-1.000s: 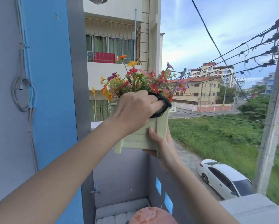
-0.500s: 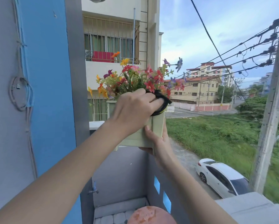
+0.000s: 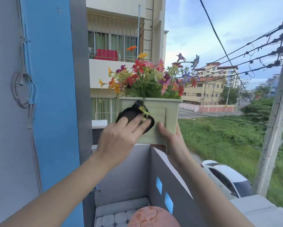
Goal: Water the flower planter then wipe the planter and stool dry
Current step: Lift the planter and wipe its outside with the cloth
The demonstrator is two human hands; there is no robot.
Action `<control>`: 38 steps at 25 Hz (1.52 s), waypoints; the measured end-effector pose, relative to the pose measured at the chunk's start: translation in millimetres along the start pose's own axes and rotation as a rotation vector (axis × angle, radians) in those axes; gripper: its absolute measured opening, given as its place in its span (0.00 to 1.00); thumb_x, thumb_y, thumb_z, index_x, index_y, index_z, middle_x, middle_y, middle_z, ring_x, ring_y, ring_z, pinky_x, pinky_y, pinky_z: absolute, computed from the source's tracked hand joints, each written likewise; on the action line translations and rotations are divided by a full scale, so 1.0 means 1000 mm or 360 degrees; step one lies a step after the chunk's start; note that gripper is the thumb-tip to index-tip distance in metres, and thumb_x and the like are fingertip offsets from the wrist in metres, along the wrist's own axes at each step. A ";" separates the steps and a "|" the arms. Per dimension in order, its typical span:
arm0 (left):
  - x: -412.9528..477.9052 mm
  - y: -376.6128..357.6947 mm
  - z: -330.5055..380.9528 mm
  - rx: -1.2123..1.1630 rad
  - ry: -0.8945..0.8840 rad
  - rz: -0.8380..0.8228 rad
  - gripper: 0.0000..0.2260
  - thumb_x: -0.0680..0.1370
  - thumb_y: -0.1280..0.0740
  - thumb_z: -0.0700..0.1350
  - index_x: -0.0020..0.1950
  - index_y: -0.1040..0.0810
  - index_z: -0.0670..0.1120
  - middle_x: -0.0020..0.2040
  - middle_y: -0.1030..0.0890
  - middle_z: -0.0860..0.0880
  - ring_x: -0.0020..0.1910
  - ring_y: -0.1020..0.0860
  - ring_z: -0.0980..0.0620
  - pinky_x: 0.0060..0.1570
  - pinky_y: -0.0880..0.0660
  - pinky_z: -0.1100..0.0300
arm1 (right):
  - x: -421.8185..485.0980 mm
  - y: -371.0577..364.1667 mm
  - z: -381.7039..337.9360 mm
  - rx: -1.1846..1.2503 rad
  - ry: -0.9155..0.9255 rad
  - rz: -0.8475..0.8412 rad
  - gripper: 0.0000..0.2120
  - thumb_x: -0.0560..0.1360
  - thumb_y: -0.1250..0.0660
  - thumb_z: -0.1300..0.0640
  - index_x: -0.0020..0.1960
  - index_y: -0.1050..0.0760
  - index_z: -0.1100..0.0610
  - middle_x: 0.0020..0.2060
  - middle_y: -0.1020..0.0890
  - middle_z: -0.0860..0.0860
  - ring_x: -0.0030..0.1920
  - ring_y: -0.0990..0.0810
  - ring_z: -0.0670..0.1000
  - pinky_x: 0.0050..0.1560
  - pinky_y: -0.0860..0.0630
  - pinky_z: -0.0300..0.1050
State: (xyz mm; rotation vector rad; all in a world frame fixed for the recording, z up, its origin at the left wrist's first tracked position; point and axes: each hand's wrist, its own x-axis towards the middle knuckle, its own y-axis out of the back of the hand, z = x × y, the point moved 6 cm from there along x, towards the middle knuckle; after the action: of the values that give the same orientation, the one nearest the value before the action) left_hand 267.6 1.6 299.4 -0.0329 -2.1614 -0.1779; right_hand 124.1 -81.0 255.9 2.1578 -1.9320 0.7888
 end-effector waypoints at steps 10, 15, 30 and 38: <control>-0.021 -0.003 0.000 -0.0130 0.0288 -0.0123 0.23 0.67 0.40 0.35 0.58 0.19 0.50 0.54 0.17 0.51 0.35 0.24 0.49 0.24 0.30 0.61 | 0.003 0.000 -0.002 0.0030 -0.0023 0.0008 0.30 0.70 0.31 0.47 0.71 0.35 0.41 0.60 0.18 0.46 0.57 0.17 0.51 0.44 0.18 0.48; -0.040 0.008 0.006 -0.0169 0.0242 -0.0076 0.18 0.72 0.42 0.33 0.51 0.16 0.49 0.46 0.15 0.53 0.32 0.27 0.51 0.24 0.33 0.62 | 0.008 0.009 -0.009 0.0121 -0.0027 0.0039 0.36 0.70 0.29 0.48 0.74 0.39 0.43 0.62 0.19 0.49 0.59 0.18 0.54 0.54 0.19 0.62; -0.013 -0.009 -0.032 -0.1910 0.1565 -0.0276 0.08 0.80 0.41 0.50 0.52 0.30 0.65 0.44 0.26 0.65 0.46 0.26 0.69 0.44 0.31 0.69 | -0.005 0.010 -0.007 0.0188 -0.0316 -0.0095 0.34 0.65 0.28 0.46 0.68 0.28 0.56 0.54 0.14 0.50 0.47 0.14 0.47 0.36 0.17 0.43; -0.049 -0.031 0.015 -0.2609 0.2362 -0.0503 0.12 0.80 0.45 0.54 0.46 0.24 0.55 0.43 0.23 0.54 0.46 0.25 0.54 0.61 0.28 0.53 | -0.014 0.013 -0.004 0.0180 -0.0315 -0.0133 0.44 0.57 0.20 0.43 0.69 0.29 0.56 0.47 0.13 0.46 0.46 0.14 0.46 0.38 0.17 0.43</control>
State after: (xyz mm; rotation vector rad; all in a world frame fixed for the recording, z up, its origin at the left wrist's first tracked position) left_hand 280.1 -24.4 247.6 -0.3522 -0.1356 -1.5078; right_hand 110.5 -69.3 249.5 2.4509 -1.9122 0.7106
